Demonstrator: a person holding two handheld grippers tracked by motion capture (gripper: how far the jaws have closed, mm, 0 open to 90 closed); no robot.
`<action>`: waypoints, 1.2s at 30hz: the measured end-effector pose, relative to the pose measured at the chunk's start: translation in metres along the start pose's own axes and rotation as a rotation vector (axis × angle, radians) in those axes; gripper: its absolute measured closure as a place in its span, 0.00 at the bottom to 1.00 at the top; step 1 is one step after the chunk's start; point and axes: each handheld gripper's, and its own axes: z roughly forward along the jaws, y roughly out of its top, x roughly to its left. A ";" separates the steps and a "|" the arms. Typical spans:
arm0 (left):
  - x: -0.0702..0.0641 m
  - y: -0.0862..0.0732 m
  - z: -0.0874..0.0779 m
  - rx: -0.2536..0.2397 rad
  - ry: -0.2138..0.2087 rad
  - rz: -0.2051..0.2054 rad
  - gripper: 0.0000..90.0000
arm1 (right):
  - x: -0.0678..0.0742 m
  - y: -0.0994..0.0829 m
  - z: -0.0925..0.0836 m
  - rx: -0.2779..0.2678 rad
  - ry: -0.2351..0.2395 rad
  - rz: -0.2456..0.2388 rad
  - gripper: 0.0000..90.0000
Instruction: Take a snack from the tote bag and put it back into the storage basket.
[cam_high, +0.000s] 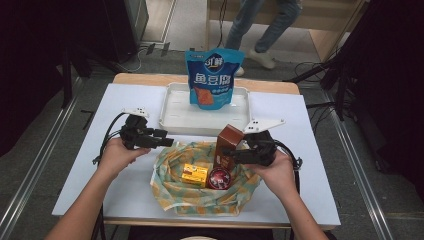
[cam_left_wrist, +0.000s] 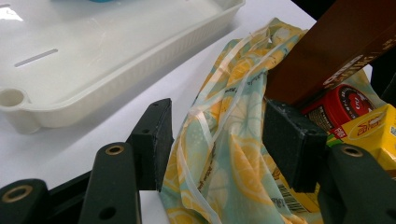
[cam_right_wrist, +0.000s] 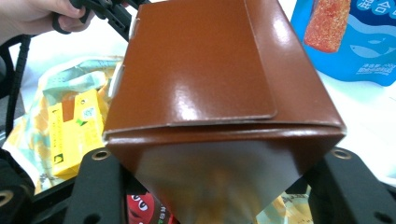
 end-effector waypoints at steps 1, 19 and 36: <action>0.000 0.000 0.000 -0.001 0.000 0.001 0.48 | 0.000 0.001 -0.001 0.002 0.001 0.000 0.48; 0.001 0.000 0.000 -0.006 -0.007 -0.007 0.48 | 0.001 0.027 -0.019 0.013 0.023 -0.012 0.48; 0.000 -0.001 0.001 -0.001 -0.011 -0.004 0.48 | -0.007 0.059 -0.039 -0.003 0.051 -0.008 0.48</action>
